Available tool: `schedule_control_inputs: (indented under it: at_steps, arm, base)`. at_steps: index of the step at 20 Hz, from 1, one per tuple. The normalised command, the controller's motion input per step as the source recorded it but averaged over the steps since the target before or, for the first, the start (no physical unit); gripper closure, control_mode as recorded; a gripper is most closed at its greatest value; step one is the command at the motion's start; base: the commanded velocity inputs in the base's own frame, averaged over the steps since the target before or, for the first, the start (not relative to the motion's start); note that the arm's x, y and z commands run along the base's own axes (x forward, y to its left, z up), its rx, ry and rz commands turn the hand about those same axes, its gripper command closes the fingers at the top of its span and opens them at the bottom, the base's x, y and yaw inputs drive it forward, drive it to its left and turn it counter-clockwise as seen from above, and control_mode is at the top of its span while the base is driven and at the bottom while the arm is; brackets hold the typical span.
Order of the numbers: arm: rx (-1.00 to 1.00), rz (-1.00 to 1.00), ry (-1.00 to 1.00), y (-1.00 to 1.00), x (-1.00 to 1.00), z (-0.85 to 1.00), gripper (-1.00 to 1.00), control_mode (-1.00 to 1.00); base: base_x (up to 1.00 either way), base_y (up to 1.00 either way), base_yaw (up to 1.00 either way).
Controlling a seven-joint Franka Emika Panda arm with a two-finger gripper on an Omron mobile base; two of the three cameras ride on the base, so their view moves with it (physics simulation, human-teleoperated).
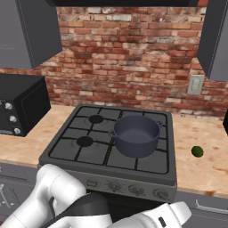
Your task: Turn on the burner for the pot on the stove. Wait thirty seconds for the pot to heat up. Then add the lime to the pot.
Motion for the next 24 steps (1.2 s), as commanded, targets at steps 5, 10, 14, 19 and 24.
schedule_control_inputs:
  at_steps: [5,10,14,19,24]
  arm:
    - [0.0,0.0,0.0,0.02,0.0,0.0,-1.0,-1.0]
    - [-0.01,0.0,-0.01,0.18,0.0,0.34,-1.0,-1.0]
    - [-0.11,0.0,0.01,0.09,0.0,0.77,-1.0,-1.0]
    - [-0.13,0.0,0.07,0.0,-0.01,0.76,-1.0,-1.0]
    - [-0.11,-0.01,0.15,0.04,-0.15,0.51,-1.0,-1.0]
  base:
    - [0.0,0.0,0.0]
    - [0.0,0.0,0.0]
    - [0.0,0.0,0.0]
    - [0.0,0.0,0.0]
    - [0.0,0.0,0.0]
